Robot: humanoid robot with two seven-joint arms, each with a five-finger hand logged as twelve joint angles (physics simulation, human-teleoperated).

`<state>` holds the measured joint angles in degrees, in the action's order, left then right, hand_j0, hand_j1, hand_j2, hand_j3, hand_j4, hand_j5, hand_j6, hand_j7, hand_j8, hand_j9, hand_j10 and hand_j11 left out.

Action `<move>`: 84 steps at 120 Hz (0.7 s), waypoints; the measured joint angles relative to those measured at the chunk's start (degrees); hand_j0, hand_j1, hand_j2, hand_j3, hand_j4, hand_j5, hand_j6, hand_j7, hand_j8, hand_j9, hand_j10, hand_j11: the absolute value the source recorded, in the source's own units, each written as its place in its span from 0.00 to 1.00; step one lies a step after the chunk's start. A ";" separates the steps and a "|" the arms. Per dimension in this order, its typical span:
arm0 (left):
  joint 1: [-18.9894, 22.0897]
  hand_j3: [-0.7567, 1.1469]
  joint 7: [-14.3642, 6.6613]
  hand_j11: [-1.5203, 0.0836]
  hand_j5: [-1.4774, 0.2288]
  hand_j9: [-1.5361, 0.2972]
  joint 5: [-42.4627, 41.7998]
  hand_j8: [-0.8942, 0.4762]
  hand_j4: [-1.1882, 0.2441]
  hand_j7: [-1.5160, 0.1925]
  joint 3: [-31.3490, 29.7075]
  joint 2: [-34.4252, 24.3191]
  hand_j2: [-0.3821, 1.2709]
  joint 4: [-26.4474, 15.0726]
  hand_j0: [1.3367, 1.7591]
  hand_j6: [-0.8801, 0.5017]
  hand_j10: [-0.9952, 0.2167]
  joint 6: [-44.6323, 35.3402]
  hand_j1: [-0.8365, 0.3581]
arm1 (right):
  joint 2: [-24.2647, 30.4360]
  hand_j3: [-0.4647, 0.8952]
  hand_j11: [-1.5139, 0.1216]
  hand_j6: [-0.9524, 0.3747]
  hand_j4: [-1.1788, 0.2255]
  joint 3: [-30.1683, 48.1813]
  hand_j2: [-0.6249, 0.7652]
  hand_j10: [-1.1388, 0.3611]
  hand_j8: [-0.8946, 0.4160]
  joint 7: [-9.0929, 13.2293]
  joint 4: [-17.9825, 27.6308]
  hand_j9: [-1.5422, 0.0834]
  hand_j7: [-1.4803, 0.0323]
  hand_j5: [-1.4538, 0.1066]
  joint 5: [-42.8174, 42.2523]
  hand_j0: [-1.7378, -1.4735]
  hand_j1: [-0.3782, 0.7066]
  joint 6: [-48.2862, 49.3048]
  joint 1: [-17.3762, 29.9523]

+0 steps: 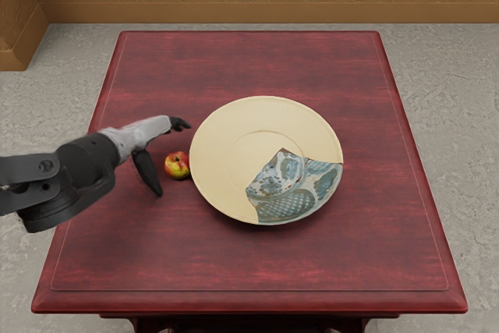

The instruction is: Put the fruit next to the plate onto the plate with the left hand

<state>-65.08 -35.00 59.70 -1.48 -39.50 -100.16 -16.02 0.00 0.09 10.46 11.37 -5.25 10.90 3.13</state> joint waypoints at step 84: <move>4.32 0.40 0.00 0.73 0.66 0.65 5.64 0.45 0.64 0.68 -0.64 2.57 0.27 3.27 0.76 0.44 0.60 -7.49 0.72 | 0.00 0.34 0.91 0.71 0.83 0.00 0.45 0.75 0.67 0.00 0.03 0.94 0.97 0.92 0.02 0.30 0.04 0.00 0.00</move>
<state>-60.75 -35.00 65.34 -2.12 -36.93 -96.89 -23.51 0.00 0.09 10.46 11.40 -5.23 10.90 3.13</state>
